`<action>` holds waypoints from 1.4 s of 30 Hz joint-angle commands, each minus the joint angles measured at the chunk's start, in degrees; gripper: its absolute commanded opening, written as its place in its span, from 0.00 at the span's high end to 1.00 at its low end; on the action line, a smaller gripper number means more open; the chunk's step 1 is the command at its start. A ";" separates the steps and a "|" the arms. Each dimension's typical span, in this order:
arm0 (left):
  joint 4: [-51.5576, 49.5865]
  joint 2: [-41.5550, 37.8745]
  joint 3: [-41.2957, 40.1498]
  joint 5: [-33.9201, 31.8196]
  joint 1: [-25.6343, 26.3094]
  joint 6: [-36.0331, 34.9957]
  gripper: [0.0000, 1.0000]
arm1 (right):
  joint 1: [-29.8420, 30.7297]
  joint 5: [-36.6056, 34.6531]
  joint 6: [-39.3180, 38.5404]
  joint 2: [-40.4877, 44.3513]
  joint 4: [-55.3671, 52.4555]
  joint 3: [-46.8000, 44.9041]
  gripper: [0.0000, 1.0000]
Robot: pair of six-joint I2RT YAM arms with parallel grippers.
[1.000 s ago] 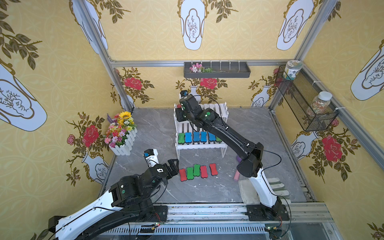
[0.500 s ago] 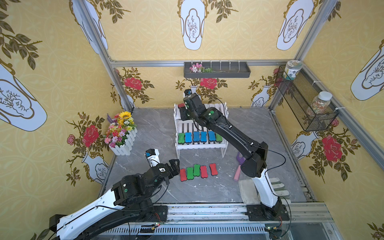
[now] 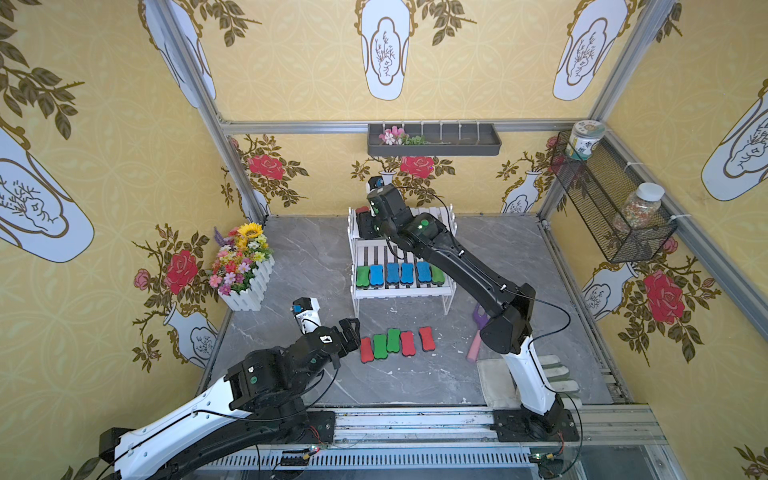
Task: Remove the whiteboard erasers from the shelf
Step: Pick up the whiteboard eraser from the shelf.
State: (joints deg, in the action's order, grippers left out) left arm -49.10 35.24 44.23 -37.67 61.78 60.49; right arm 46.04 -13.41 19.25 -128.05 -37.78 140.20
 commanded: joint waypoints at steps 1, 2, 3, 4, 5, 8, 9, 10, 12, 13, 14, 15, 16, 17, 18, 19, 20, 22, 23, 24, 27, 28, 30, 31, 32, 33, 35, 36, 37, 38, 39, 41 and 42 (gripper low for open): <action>0.94 -0.15 -0.31 -0.14 -0.04 -0.19 0.00 | -0.01 0.48 -0.56 -0.58 0.30 0.36 0.41; 0.86 -0.17 -0.28 -0.23 -0.08 -0.19 0.00 | -0.06 0.40 -0.62 -0.62 0.22 0.32 0.41; 0.85 -0.11 -0.28 -0.34 -0.08 -0.14 0.01 | -0.07 0.40 -0.72 -0.66 0.15 0.30 0.41; 0.90 -0.09 -0.28 -0.37 -0.07 -0.14 0.01 | -0.07 0.39 -0.71 -0.66 0.13 0.28 0.42; 0.96 -0.01 -0.28 -0.43 -0.08 -0.13 0.00 | -0.07 0.32 -0.82 -0.77 0.04 0.33 0.43; 1.07 0.17 -0.33 -0.37 -0.08 -0.16 0.01 | -0.07 0.40 -1.00 -0.71 0.47 -0.07 0.49; 1.03 0.27 -0.37 -0.33 -0.08 -0.11 0.01 | -0.06 0.57 -1.07 -0.62 0.72 -0.15 0.50; 1.03 0.34 -0.38 -0.38 -0.08 -0.11 0.00 | -0.06 0.80 -1.21 -0.36 0.99 -0.33 0.52; 1.07 0.29 -0.37 -0.32 -0.08 -0.12 0.00 | 0.08 1.06 -1.45 0.17 1.81 -1.13 0.54; 1.03 0.22 -0.42 -0.36 -0.08 -0.03 0.01 | 0.04 1.24 -1.47 0.56 2.35 -1.73 0.55; 1.03 0.18 -0.46 -0.23 -0.01 -0.06 0.01 | 0.09 1.58 -1.63 1.29 3.25 -2.79 0.55; 1.05 0.04 -0.54 -0.28 -0.08 0.00 0.00 | 0.10 1.93 -1.73 2.07 4.33 -3.78 0.56; 1.04 0.00 -0.54 -0.23 -0.08 0.00 0.00 | 0.08 2.11 -1.83 2.71 5.10 -4.56 0.56; 1.03 -0.08 -0.59 -0.21 -0.02 0.05 0.01 | 0.14 2.29 -1.97 3.37 5.73 -5.20 0.57; 1.04 -0.07 -0.58 -0.21 -0.08 0.10 0.01 | 0.11 2.49 -2.06 3.88 6.26 -5.65 0.57; 1.03 -0.07 -0.57 -0.23 -0.04 0.07 0.00 | 0.16 2.72 -2.07 4.40 6.70 -6.17 0.56; 1.05 -0.08 -0.56 -0.26 -0.08 0.13 0.01 | 0.11 3.01 -2.04 5.14 7.37 -6.77 0.57; 1.07 -0.09 -0.55 -0.36 -0.05 0.09 0.00 | 0.18 3.80 -1.78 6.87 8.75 -8.47 0.57; 1.11 0.01 -0.55 -0.21 -0.08 0.08 0.01 | 0.17 4.12 -1.57 7.94 9.53 -9.46 0.57; 1.18 0.00 -0.55 -0.23 -0.03 0.13 0.01 | 0.16 4.79 -1.13 9.10 10.46 -10.76 0.57; 1.20 0.00 -0.44 -0.31 -0.07 0.14 0.01 | 0.16 7.05 0.92 13.59 13.14 -16.05 0.58; 1.20 0.05 -0.45 -0.36 -0.07 0.12 0.00 | 0.19 7.55 1.45 15.32 14.01 -19.06 0.58; 1.20 -0.16 -0.46 -0.47 -0.08 0.10 0.00 | 0.52 8.17 2.57 19.75 16.06 -24.86 0.58; 1.25 -0.25 -0.44 -0.52 -0.08 0.07 0.00 | 0.96 7.86 2.76 22.37 17.16 -28.55 0.58; 1.29 -0.35 -0.53 -0.56 -0.08 0.12 0.00 | 1.58 7.36 2.81 25.50 18.41 -32.34 0.58; 1.39 -0.41 -0.55 -0.56 -0.02 0.02 0.00 | 2.15 6.62 2.92 28.09 19.07 -35.76 0.58; 1.71 -0.52 -0.63 -0.66 -0.08 -0.14 0.00 | 3.79 4.89 3.44 34.45 20.58 -43.58 0.59; 1.88 -0.54 -0.59 -0.63 -0.08 -0.40 0.00 | 4.41 3.99 3.78 37.08 21.12 -46.77 0.59; 2.06 -0.51 -0.59 -0.64 -0.03 -0.53 0.01 | 5.35 3.06 4.25 40.07 21.91 -50.75 0.59; 2.21 -0.35 -0.63 -0.69 -0.08 -0.67 0.00 | 6.16 2.29 5.11 42.61 22.15 -53.95 0.59; 2.26 -0.29 -0.54 -0.73 -0.08 -0.89 0.00 | 7.19 1.29 5.53 45.06 22.21 -56.68 0.59; 2.50 0.13 -0.37 -0.82 -0.17 -1.00 0.01 | 9.98 -1.26 6.53 49.66 22.11 -62.57 0.59; 2.60 0.26 -0.28 -0.78 -0.14 -1.12 0.01 | 11.27 -2.70 7.22 51.48 21.66 -64.98 0.59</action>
State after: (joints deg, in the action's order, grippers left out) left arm -47.77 35.24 44.01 -37.80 61.73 60.40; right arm 55.07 -12.12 24.18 -79.94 -18.96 79.48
